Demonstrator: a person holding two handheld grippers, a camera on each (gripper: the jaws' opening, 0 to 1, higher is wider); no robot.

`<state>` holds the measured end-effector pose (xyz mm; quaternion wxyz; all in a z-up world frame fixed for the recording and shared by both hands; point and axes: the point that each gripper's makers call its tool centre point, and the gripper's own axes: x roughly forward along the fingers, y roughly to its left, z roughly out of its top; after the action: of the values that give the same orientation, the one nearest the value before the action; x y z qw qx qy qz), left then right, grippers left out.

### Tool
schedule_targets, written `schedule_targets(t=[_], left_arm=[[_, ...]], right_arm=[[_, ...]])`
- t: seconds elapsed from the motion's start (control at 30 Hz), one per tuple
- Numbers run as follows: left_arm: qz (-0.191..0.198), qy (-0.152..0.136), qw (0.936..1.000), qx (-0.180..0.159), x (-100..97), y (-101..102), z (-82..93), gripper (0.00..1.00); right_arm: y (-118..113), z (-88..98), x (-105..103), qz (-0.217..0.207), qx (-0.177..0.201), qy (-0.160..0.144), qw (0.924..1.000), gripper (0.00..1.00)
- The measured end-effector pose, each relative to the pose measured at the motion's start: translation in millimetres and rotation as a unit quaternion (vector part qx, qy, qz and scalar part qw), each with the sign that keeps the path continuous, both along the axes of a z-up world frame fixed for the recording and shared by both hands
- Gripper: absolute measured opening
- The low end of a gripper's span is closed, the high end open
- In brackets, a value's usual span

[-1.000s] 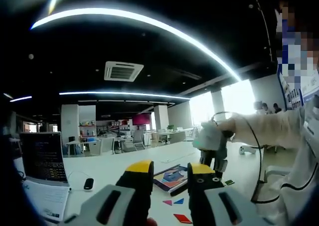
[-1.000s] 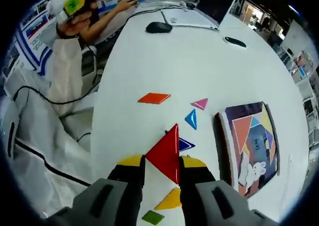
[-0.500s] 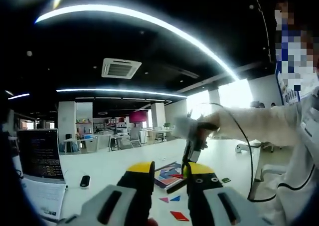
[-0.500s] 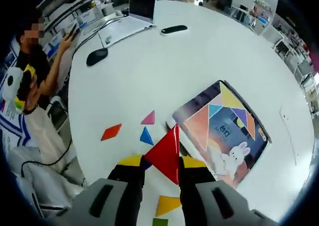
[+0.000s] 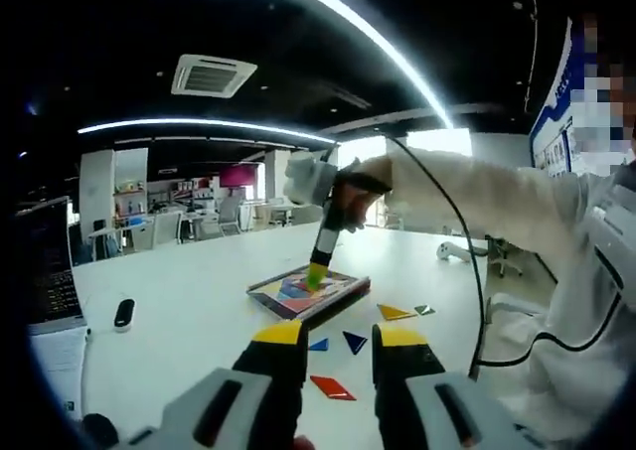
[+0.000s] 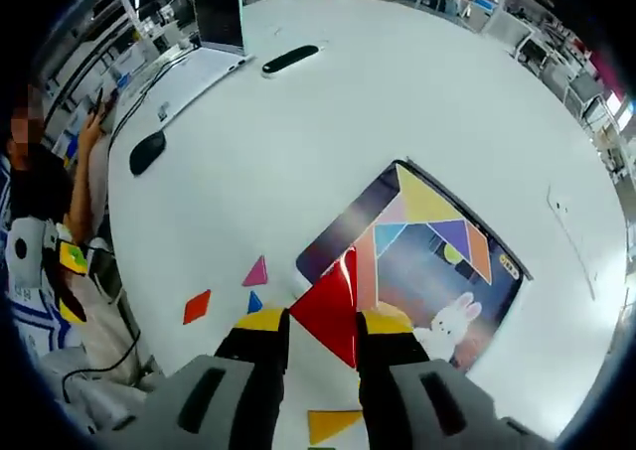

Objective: Pick up the tangram pieces one by one and place each piece onto its matching region on the pattern sheet, fitting the shapes together until the outline on the sheet is completely filled by the tangram pieces

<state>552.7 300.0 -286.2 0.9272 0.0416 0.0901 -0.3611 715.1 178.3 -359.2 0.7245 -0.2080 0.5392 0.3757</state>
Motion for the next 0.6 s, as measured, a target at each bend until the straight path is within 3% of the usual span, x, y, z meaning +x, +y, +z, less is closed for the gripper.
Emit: schedule_targets(t=[0.4, 0.6], left_arm=[[-0.016, -0.010, 0.9998, 0.009, -9.3, -8.7, -7.7, 0.38], [-0.006, -0.030, 0.9995, 0.013, -14.8, -2.9, 3.3, 0.39]], right_arm=[[3.8, -23.0, 15.0, -0.023, -0.032, 0.014, 0.9991, 0.28], [10.3, -29.3, 16.3, -0.022, -0.035, 0.017, 0.9990, 0.28]])
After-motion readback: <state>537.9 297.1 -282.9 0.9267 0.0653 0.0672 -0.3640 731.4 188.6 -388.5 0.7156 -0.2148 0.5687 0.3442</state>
